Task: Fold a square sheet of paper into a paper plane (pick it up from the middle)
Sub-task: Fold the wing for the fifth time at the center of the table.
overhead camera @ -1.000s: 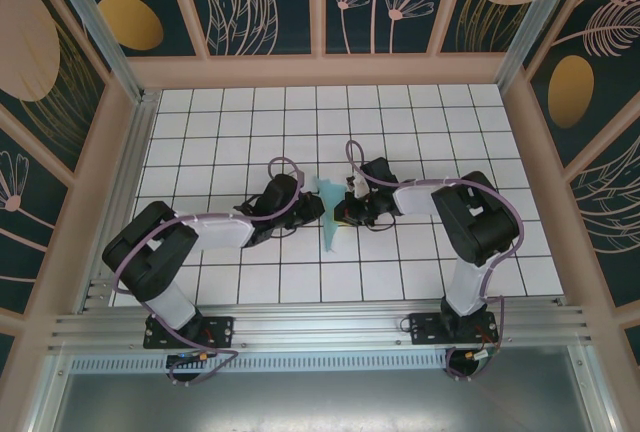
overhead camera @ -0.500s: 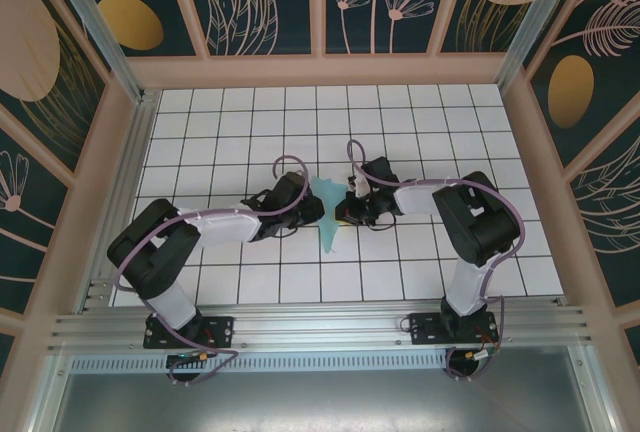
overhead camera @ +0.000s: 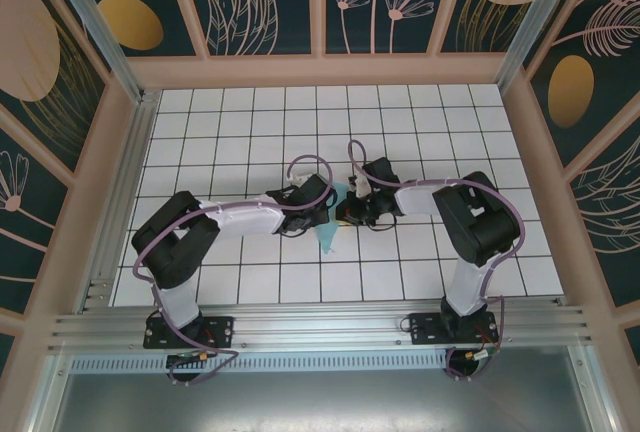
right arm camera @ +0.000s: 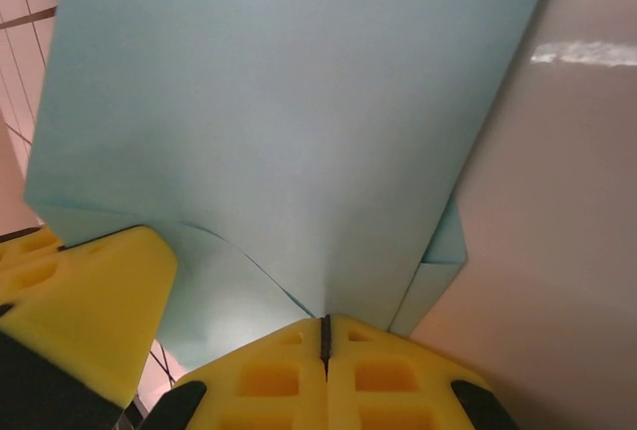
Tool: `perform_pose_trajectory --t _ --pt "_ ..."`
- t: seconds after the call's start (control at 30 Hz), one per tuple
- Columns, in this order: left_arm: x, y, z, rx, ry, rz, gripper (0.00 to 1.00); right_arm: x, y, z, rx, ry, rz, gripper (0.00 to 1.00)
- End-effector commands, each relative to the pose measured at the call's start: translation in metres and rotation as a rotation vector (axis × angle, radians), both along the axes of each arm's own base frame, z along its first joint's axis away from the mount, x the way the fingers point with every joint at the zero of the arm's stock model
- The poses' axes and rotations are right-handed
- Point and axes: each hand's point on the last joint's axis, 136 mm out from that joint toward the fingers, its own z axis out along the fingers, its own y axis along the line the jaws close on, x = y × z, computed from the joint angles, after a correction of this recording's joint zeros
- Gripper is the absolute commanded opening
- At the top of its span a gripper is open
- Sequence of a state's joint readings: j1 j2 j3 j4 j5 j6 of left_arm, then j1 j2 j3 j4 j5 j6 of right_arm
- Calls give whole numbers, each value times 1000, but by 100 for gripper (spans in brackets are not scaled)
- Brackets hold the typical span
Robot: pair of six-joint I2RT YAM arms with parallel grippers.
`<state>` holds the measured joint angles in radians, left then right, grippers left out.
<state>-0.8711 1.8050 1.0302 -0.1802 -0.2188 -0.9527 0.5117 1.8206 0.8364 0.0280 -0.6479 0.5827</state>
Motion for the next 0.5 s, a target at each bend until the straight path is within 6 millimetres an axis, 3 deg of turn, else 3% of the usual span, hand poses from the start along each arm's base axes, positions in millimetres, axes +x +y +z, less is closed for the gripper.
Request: perform_pose_trajectory --t 0.0,0.47 --pt "1 3 7 59 -15 0 10 -10 -13 -18 -38 58 -24 6" --pt "-1 -34 13 22 -18 -40 17 -12 -17 -23 -18 84 -41 6"
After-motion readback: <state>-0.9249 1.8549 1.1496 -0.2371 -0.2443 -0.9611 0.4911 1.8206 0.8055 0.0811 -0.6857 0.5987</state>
